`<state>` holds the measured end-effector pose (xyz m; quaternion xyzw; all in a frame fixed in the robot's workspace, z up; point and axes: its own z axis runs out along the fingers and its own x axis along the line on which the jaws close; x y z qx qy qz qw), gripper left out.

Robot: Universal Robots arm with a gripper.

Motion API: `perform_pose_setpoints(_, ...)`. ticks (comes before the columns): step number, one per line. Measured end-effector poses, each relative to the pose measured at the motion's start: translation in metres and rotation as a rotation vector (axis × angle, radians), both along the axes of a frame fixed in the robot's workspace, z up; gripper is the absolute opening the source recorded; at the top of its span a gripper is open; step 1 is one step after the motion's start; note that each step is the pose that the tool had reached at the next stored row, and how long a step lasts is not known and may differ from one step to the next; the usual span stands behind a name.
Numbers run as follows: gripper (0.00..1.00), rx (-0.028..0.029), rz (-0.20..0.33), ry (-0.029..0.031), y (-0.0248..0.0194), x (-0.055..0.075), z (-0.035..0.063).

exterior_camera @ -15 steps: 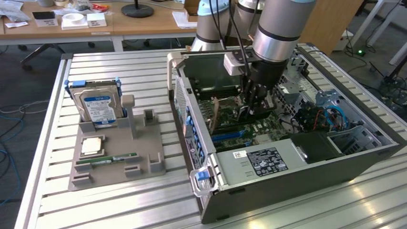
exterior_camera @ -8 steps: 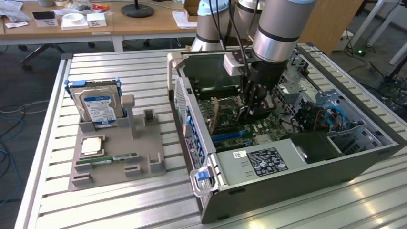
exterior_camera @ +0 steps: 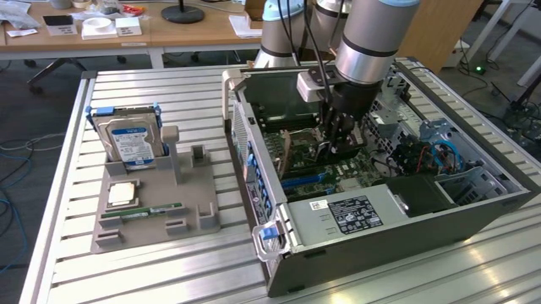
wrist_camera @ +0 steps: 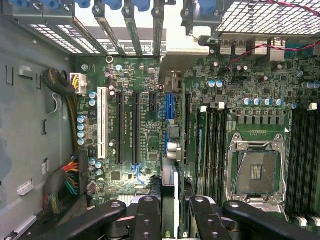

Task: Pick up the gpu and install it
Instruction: 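Insert the gpu into the slot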

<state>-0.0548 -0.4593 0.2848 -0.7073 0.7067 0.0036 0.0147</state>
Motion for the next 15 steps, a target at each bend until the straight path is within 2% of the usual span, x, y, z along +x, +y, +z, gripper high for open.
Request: perform_pose_setpoints(15, 0.27, 0.0002, 0.000, -0.0015, 0.0000, -0.0034, -0.0093)
